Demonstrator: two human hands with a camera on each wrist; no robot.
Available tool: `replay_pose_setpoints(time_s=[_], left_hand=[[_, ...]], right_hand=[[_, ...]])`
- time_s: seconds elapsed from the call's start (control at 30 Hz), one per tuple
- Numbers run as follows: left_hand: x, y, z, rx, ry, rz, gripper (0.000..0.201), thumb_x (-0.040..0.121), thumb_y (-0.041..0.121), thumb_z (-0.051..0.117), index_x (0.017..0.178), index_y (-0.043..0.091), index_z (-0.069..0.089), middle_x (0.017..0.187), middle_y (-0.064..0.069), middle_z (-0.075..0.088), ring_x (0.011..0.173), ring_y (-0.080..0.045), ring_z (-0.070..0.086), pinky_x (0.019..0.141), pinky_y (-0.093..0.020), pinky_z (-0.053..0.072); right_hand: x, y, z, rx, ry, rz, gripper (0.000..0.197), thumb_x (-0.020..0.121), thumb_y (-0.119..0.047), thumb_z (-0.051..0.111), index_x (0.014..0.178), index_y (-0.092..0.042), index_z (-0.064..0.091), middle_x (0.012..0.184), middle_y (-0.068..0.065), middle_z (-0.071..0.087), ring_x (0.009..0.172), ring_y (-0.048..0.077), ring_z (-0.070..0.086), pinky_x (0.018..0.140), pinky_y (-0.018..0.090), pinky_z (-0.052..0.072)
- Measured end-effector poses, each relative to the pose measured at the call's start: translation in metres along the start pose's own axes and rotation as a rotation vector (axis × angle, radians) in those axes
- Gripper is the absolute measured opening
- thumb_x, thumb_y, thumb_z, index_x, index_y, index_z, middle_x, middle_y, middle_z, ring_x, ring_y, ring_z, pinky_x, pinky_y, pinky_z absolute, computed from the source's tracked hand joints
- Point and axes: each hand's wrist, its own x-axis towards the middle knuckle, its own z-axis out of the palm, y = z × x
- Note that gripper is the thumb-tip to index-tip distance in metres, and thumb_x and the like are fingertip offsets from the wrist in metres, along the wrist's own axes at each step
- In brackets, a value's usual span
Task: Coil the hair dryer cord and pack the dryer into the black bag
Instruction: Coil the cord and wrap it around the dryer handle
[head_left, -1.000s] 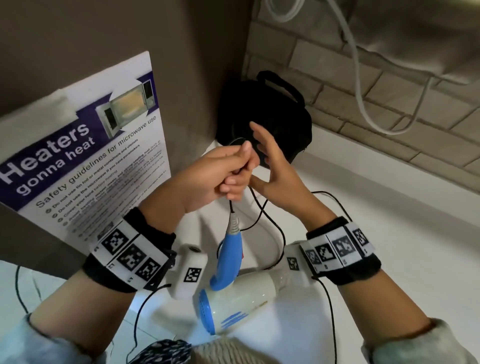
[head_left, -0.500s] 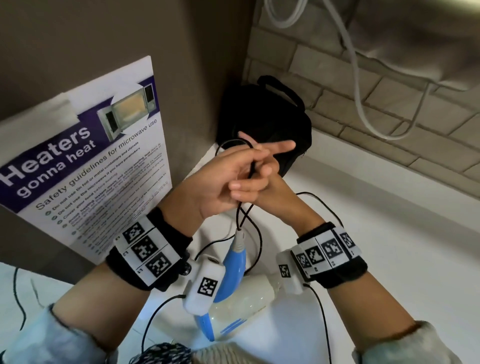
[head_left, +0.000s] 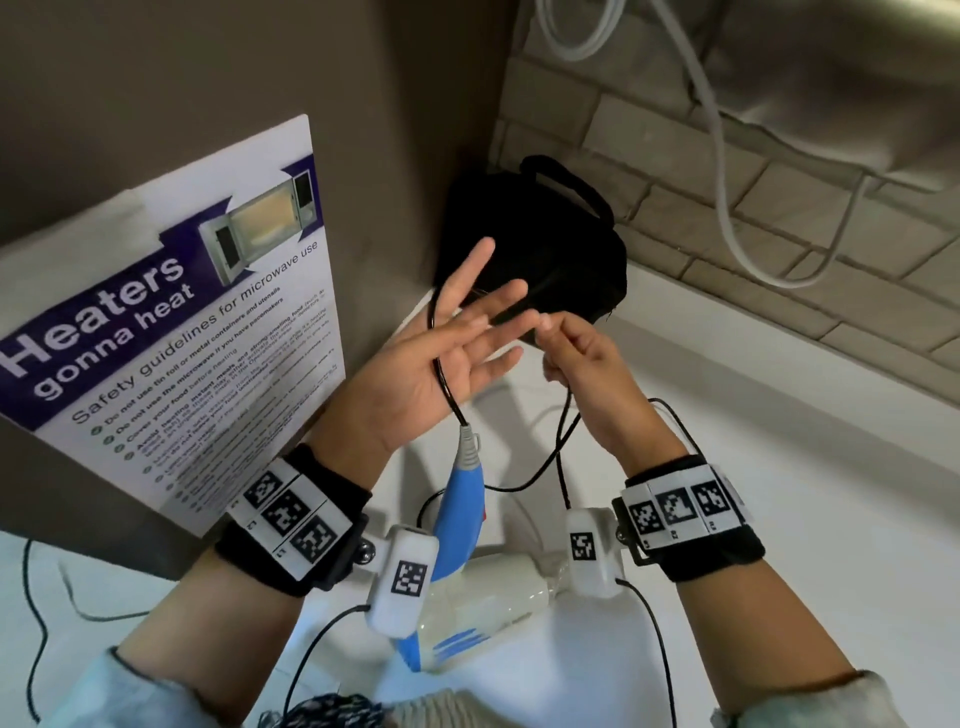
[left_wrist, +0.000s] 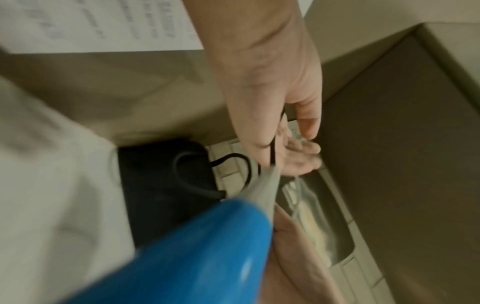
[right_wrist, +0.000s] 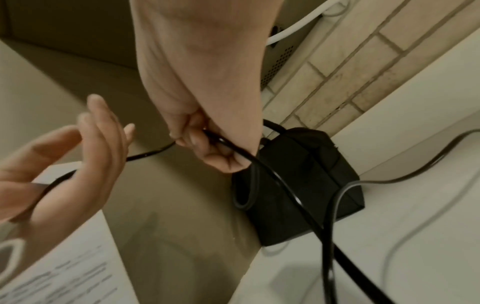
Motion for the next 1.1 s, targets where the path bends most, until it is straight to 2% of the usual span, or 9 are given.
replay_pose_setpoints(time_s=[0.17, 0.3, 0.47, 0.63, 0.8, 0.93, 1.0, 1.03, 1.1], left_hand=[[0.007, -0.027, -0.026, -0.077, 0.121, -0.006, 0.051, 0.100, 0.003, 0.029, 0.143, 0.029, 0.036, 0.138, 0.000, 0.055, 0.129, -0.022, 0.051, 0.105, -0.035, 0.043], [0.022, -0.041, -0.062, -0.081, 0.412, -0.026, 0.042, 0.101, 0.001, 0.030, 0.142, 0.005, 0.035, 0.142, -0.011, 0.050, 0.132, -0.025, 0.047, 0.110, -0.034, 0.038], [0.031, -0.048, -0.088, 0.028, 0.608, -0.112, 0.032, 0.098, 0.003, 0.042, 0.130, 0.004, 0.045, 0.141, -0.016, 0.048, 0.134, -0.029, 0.043, 0.111, -0.037, 0.034], [0.033, -0.050, -0.093, 0.176, 0.558, -0.227, 0.045, 0.101, 0.024, 0.039, 0.140, 0.003, 0.038, 0.143, -0.014, 0.047, 0.133, -0.031, 0.043, 0.108, -0.042, 0.034], [0.036, -0.053, -0.087, 0.166, 0.450, -0.243, 0.072, 0.096, 0.057, 0.014, 0.138, 0.005, 0.041, 0.137, -0.010, 0.055, 0.126, -0.023, 0.052, 0.108, -0.038, 0.038], [0.034, -0.055, -0.077, 0.215, 0.413, -0.260, 0.075, 0.096, 0.057, 0.009, 0.134, 0.006, 0.048, 0.132, -0.010, 0.059, 0.120, -0.018, 0.058, 0.105, -0.032, 0.041], [0.032, -0.053, -0.072, 0.258, 0.378, -0.269, 0.072, 0.098, 0.052, 0.008, 0.132, 0.005, 0.051, 0.122, -0.008, 0.065, 0.104, -0.013, 0.065, 0.087, -0.023, 0.050], [0.031, -0.052, -0.069, 0.264, 0.371, -0.272, 0.071, 0.099, 0.050, 0.009, 0.131, 0.004, 0.052, 0.115, -0.008, 0.067, 0.096, -0.011, 0.067, 0.080, -0.020, 0.052], [0.031, -0.047, -0.066, 0.245, 0.336, -0.270, 0.070, 0.099, 0.049, 0.011, 0.126, 0.003, 0.055, 0.113, -0.012, 0.067, 0.101, -0.015, 0.066, 0.086, -0.021, 0.054]], right_hand=[[0.003, 0.034, -0.018, -0.337, 0.092, 0.011, 0.023, 0.096, -0.032, 0.052, 0.082, -0.016, 0.062, 0.071, -0.014, 0.055, 0.067, -0.001, 0.049, 0.070, 0.018, 0.036], [-0.009, 0.066, -0.015, -0.762, -0.114, 0.032, 0.027, 0.097, -0.035, 0.047, 0.094, -0.018, 0.068, 0.087, -0.004, 0.070, 0.078, 0.012, 0.061, 0.071, 0.015, 0.040], [-0.033, 0.077, -0.003, -0.897, -0.341, -0.024, 0.024, 0.098, -0.032, 0.046, 0.103, -0.018, 0.065, 0.090, 0.003, 0.071, 0.081, 0.022, 0.064, 0.073, 0.033, 0.047], [-0.039, 0.038, 0.001, -0.782, -0.343, -0.103, 0.021, 0.096, -0.024, 0.052, 0.100, -0.015, 0.070, 0.088, -0.002, 0.070, 0.078, 0.012, 0.057, 0.074, 0.016, 0.040], [-0.038, 0.009, 0.015, -0.777, -0.462, -0.212, 0.021, 0.095, -0.021, 0.054, 0.102, -0.012, 0.071, 0.089, 0.006, 0.071, 0.083, 0.019, 0.059, 0.076, 0.019, 0.039], [-0.029, -0.005, 0.016, -0.699, -0.440, -0.229, 0.019, 0.093, -0.017, 0.056, 0.104, -0.011, 0.071, 0.086, -0.016, 0.065, 0.080, -0.002, 0.055, 0.073, 0.011, 0.036], [-0.020, -0.011, 0.011, -0.628, -0.345, -0.221, 0.017, 0.092, -0.015, 0.058, 0.100, -0.012, 0.073, 0.083, -0.024, 0.059, 0.081, -0.009, 0.055, 0.075, 0.006, 0.036], [-0.015, -0.012, 0.009, -0.608, -0.297, -0.221, 0.016, 0.092, -0.015, 0.058, 0.098, -0.012, 0.073, 0.084, -0.020, 0.061, 0.083, -0.004, 0.057, 0.076, 0.006, 0.038], [-0.006, -0.015, 0.006, -0.616, -0.216, -0.234, 0.016, 0.092, -0.018, 0.058, 0.096, -0.012, 0.072, 0.085, -0.009, 0.066, 0.085, 0.008, 0.060, 0.077, 0.015, 0.042]])
